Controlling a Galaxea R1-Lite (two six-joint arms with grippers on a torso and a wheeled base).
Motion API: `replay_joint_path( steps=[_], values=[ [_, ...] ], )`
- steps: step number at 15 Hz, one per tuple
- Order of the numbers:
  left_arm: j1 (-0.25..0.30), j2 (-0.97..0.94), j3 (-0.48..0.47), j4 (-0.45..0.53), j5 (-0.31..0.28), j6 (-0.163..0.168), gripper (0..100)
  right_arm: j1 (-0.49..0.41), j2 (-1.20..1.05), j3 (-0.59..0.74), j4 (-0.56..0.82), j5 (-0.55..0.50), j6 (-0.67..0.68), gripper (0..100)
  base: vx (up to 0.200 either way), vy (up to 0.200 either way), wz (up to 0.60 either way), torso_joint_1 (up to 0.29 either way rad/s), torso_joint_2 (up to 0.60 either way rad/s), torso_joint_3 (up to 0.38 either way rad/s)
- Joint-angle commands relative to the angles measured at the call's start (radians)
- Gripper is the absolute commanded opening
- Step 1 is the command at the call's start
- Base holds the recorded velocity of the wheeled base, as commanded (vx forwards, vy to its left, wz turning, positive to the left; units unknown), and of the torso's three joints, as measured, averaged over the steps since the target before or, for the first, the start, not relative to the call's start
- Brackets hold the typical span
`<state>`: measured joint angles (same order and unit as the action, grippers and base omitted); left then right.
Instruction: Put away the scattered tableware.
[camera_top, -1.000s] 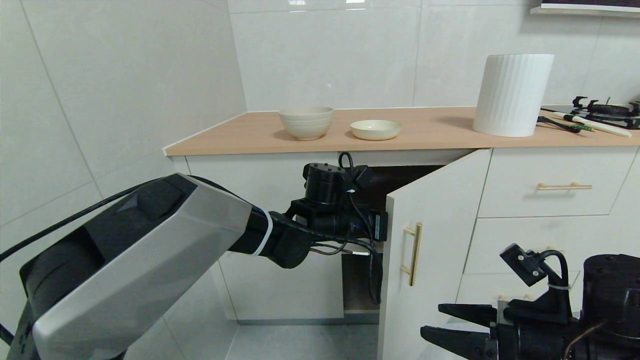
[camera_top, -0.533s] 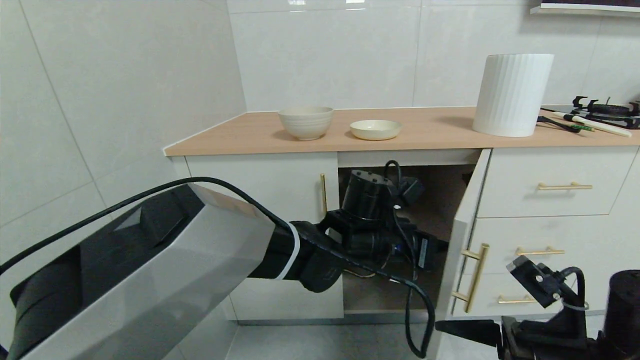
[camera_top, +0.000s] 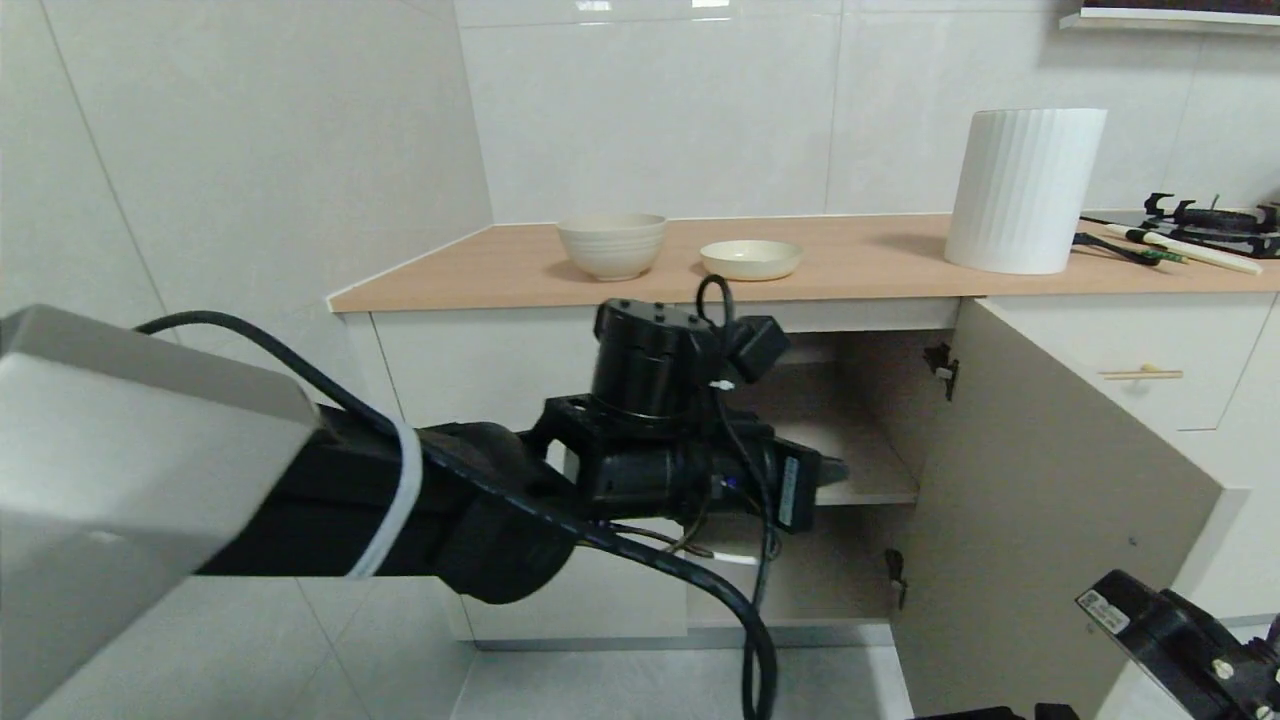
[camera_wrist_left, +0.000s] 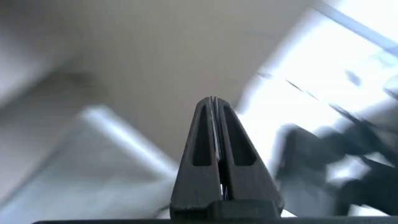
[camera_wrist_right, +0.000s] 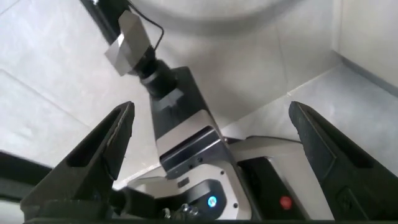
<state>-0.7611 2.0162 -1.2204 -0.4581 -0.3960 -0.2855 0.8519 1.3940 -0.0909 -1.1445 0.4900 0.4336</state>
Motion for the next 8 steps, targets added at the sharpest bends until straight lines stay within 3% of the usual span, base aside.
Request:
replay_joint_path(
  steps=[1,2,4,5,6,8],
  values=[
    [0.075,-0.136,0.082,-0.005,0.086,0.002,0,-0.045,0.072,-0.046,0.000,-0.001,-0.001,100,0.000,0.000,0.00,0.000,0.00,0.000],
    [0.108,-0.226,0.154,-0.004,0.189,0.002,0,-0.102,0.163,-0.110,0.000,-0.010,-0.016,100,0.000,0.000,0.00,0.000,0.00,0.000],
    [0.161,-0.369,0.280,0.001,0.279,0.002,0,-0.162,0.286,-0.224,0.000,-0.011,-0.036,100,0.000,0.000,0.00,0.000,0.00,0.000],
    [0.178,-0.401,0.314,0.001,0.282,0.002,0,-0.172,0.316,-0.253,0.002,-0.010,-0.046,100,0.000,0.000,0.00,0.000,0.00,0.000],
    [0.233,-0.510,0.423,-0.002,0.278,0.002,0,-0.197,0.418,-0.351,0.002,-0.019,-0.079,100,0.000,0.000,0.00,0.000,0.00,0.000],
    [0.279,-0.577,0.484,-0.002,0.272,0.002,0,-0.194,0.490,-0.418,0.014,-0.050,-0.130,100,0.000,0.000,0.00,0.000,0.00,0.000]
  ],
)
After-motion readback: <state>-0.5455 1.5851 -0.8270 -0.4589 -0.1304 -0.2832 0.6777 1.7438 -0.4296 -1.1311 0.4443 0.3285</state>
